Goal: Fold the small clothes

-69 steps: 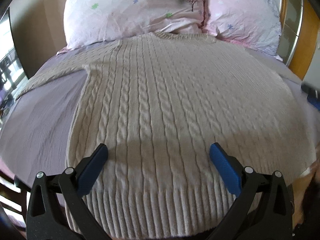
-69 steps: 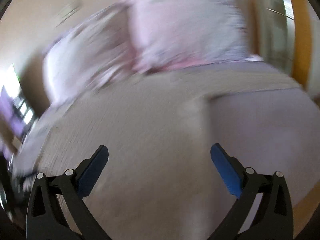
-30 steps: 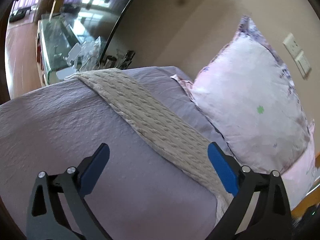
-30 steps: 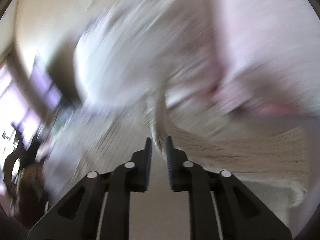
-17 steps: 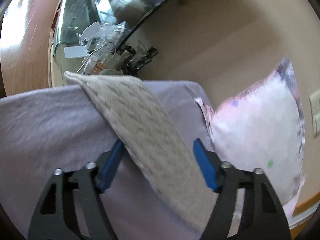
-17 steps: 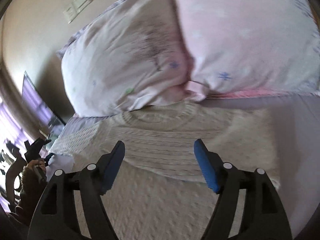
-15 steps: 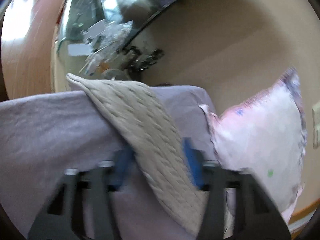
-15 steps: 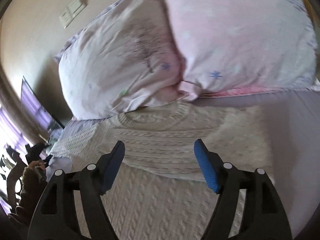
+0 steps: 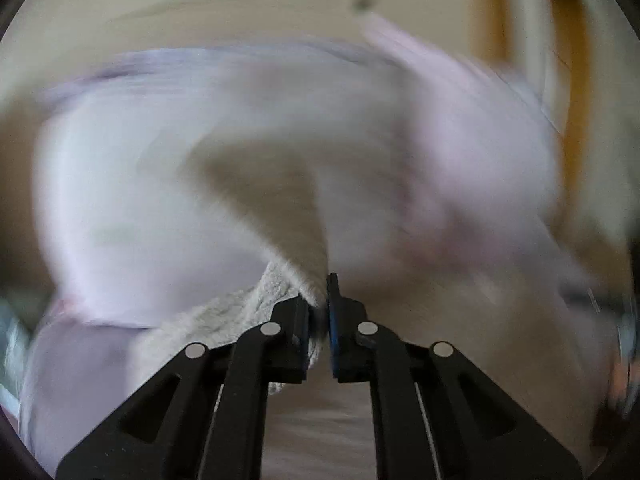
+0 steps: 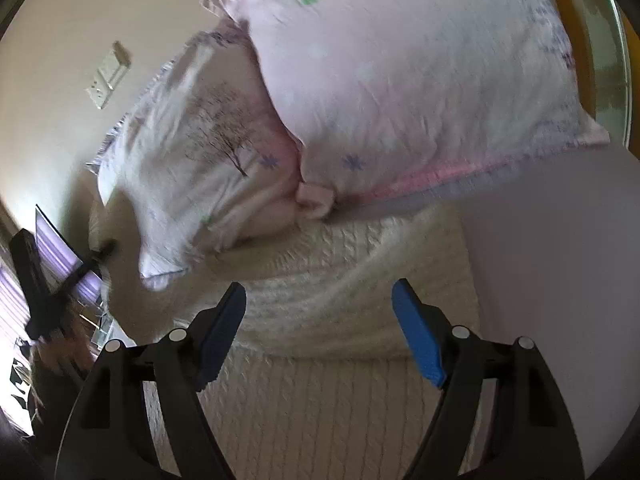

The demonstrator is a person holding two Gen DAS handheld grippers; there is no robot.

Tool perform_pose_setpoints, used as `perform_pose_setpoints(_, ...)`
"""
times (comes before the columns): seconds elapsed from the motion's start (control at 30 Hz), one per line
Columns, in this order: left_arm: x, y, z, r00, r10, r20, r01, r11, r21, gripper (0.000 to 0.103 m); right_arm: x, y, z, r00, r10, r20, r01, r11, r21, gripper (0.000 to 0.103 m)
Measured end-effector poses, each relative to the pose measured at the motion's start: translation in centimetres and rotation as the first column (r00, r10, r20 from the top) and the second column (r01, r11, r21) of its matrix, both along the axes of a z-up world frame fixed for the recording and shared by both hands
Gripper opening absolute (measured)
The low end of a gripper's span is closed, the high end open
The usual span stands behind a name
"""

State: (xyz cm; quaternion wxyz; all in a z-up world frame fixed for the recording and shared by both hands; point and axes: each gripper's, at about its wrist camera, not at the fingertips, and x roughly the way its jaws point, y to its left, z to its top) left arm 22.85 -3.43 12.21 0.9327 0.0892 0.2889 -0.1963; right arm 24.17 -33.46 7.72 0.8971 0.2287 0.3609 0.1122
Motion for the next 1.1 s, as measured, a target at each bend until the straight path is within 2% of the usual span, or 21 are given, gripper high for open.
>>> perform_pose_setpoints(0.07,-1.2,-4.5,-2.6,0.99,-0.124,-0.069,0.129,0.989,0.078,0.011,-0.5,-0.7,-0.3,1.0,-0.009,-0.022,0.009,1.0,0.002,0.077)
perform_pose_setpoints(0.13,-2.4,-4.6,-3.3,0.987,-0.139,-0.079,0.145,0.986,0.077,0.011,-1.5,-1.5,-0.1,1.0,-0.02,-0.019,0.02,1.0,-0.007,0.077)
perform_pose_setpoints(0.2,-3.5,-1.5,-2.7,0.992,-0.093,-0.086,0.094,0.995,0.016,0.015,-2.6,-2.5,0.1,0.999,-0.036,-0.016,0.036,0.999,-0.022,0.077)
perform_pose_setpoints(0.3,-6.2,5.2,-2.3,0.993,0.016,-0.115,-0.023,0.998,-0.055,0.028,-4.2,-4.2,-0.7,0.998,-0.047,-0.052,0.047,0.999,-0.002,0.077)
perform_pose_setpoints(0.37,-8.0,9.1,-2.5,0.985,0.066,-0.157,-0.081,0.992,-0.093,0.038,-5.3,-4.7,-1.6,0.995,-0.038,-0.087,0.04,0.999,0.023,0.077)
perform_pose_setpoints(0.4,-9.6,11.6,-3.1,0.975,0.089,-0.202,-0.117,0.984,-0.132,0.043,-6.4,-4.9,-2.5,0.993,-0.027,-0.114,0.032,0.999,0.04,0.077)
perform_pose_setpoints(0.5,-13.8,17.3,-5.4,0.933,0.133,-0.335,-0.221,0.945,-0.242,0.046,-9.4,-5.0,-4.4,0.987,-0.006,-0.163,0.015,0.999,0.049,0.077)
perform_pose_setpoints(0.6,-17.9,20.3,-7.3,0.906,0.118,-0.407,-0.262,0.91,-0.32,0.048,-12.6,-4.7,-5.7,0.98,0.012,-0.2,0.001,0.998,0.062,0.075)
perform_pose_setpoints(0.7,-20.9,20.6,-8.3,0.904,0.066,-0.423,-0.241,0.894,-0.377,0.051,-15.7,-4.5,-6.6,0.977,0.038,-0.211,-0.016,0.995,0.103,0.07)
perform_pose_setpoints(0.87,-22.7,18.8,-10.5,0.878,0.039,-0.478,-0.226,0.912,-0.342,0.051,-19.9,-3.4,-6.8,0.979,0.09,-0.183,-0.065,0.988,0.139,0.062)
perform_pose_setpoints(1.07,-25.1,18.2,-10.9,0.884,0.018,-0.468,-0.21,0.908,-0.362,0.05,-21.9,-2.2,-7.2,0.973,0.169,-0.158,-0.133,0.967,0.217,0.045)
perform_pose_setpoints(1.1,-25.2,18.1,-10.9,0.883,0.018,-0.469,-0.211,0.908,-0.362,0.047,-22.1,-2.1,-7.4,0.972,0.183,-0.149,-0.145,0.961,0.237,0.04)
